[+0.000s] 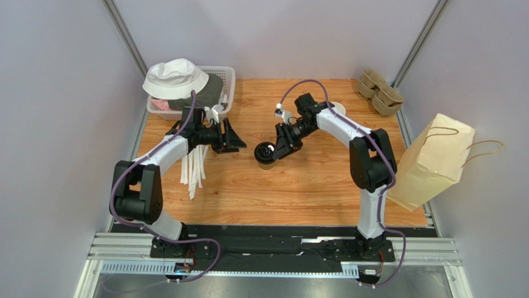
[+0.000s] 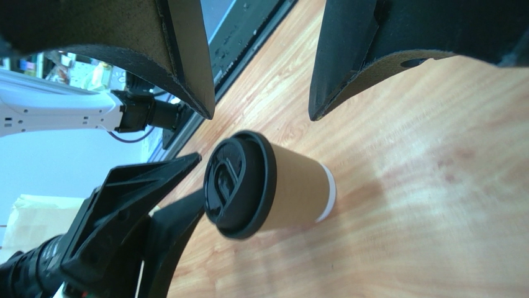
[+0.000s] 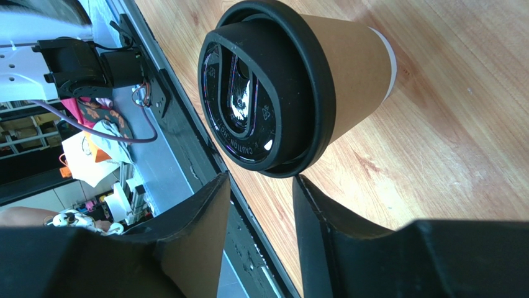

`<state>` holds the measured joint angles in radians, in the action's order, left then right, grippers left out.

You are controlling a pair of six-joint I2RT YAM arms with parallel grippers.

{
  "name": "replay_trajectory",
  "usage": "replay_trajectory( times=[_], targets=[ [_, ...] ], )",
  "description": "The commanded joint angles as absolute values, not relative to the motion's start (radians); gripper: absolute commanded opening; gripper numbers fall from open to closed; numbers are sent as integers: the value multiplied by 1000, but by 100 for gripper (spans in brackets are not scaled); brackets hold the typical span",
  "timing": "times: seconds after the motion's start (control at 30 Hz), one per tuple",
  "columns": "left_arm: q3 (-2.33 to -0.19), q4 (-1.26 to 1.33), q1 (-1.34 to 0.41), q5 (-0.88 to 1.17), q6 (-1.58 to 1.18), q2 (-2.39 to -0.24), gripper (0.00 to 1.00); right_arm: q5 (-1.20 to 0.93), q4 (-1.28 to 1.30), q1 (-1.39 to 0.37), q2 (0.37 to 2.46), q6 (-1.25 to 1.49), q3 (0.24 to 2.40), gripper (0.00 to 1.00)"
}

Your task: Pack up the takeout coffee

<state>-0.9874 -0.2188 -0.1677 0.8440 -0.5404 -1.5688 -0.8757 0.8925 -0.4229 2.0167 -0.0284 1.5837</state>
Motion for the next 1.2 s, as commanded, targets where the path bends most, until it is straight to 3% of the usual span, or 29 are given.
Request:
replay_trajectory(
  times=[0.0,0.33,0.63,0.9,1.17],
  targets=[
    [-937,-192,-147,871,-566,-1513,66,-888,847,-436,2031,-17,1608,47],
    [-951,-241,-72,894,-522,-1477,66,-905,940,-431,1981,-37,1628,67],
    [-943,-245,-19,925,-509,-1436,66,-844,905,-410,1905,-149,1505,68],
    [-943,-271,38,925,-476,-1402,66,-720,559,-411,1772,-460,1324,71],
    [-943,-281,93,920,-469,-1367,66,-724,483,-472,1805,-610,1321,70]
  ],
)
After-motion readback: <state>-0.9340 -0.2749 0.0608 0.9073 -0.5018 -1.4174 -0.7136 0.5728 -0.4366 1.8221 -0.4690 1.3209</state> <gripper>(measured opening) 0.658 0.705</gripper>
